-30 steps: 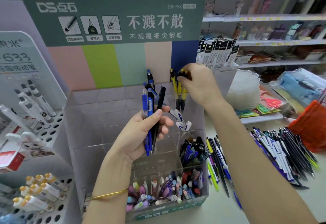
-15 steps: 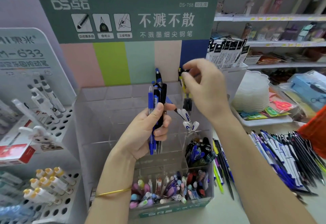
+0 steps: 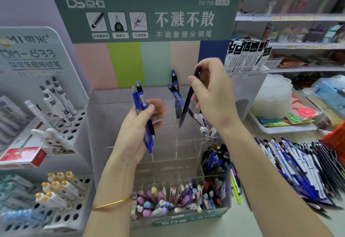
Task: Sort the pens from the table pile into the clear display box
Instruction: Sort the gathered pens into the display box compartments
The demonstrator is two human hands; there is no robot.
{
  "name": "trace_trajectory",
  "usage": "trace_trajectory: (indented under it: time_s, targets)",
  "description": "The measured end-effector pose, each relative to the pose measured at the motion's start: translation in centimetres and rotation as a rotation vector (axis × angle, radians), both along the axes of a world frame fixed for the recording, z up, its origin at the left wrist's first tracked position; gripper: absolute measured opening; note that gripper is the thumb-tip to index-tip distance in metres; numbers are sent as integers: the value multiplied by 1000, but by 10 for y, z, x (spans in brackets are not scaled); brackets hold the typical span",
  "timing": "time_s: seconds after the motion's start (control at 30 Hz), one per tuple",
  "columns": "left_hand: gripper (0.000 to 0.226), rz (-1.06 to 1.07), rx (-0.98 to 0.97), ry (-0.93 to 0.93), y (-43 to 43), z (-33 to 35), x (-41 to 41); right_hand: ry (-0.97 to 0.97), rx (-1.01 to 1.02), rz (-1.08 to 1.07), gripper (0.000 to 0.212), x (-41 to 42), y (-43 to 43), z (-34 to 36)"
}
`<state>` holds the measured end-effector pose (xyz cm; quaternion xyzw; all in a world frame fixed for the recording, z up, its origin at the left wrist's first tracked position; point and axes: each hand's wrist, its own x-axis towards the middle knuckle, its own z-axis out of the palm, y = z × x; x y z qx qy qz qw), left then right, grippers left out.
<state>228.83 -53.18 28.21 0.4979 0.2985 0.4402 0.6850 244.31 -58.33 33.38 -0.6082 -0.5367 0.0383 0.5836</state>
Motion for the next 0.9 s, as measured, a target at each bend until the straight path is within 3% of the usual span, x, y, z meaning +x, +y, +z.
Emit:
trace_trajectory:
  time_s: [0.2, 0.3, 0.4, 0.57, 0.7, 0.8, 0.9]
  targets:
    - [20, -131, -179, -107, -1, 5, -2, -424, -482, 7, 24, -16, -3, -23]
    - [18, -219, -262, -139, -4, 8, -2, -536, -488, -89, 20, -17, -2, -24]
    - [20, -235, -152, -51, -7, 9, -3, -377, -280, -83, 20, -18, 0, -17]
    - [19, -314, 39, 99, -10, 11, 2, 36, -338, 238, 19, -20, 8, -11]
    - [22, -176, 16, 127, -6, 8, 3, 355, -43, 66, 16, 5, 17, 9]
    - [19, -99, 28, 216, -4, 7, 1, 248, 154, -132, 17, 20, 25, 19]
    - [13, -91, -47, 215, -2, 8, 4, -52, 56, -195, 14, 13, 34, 10]
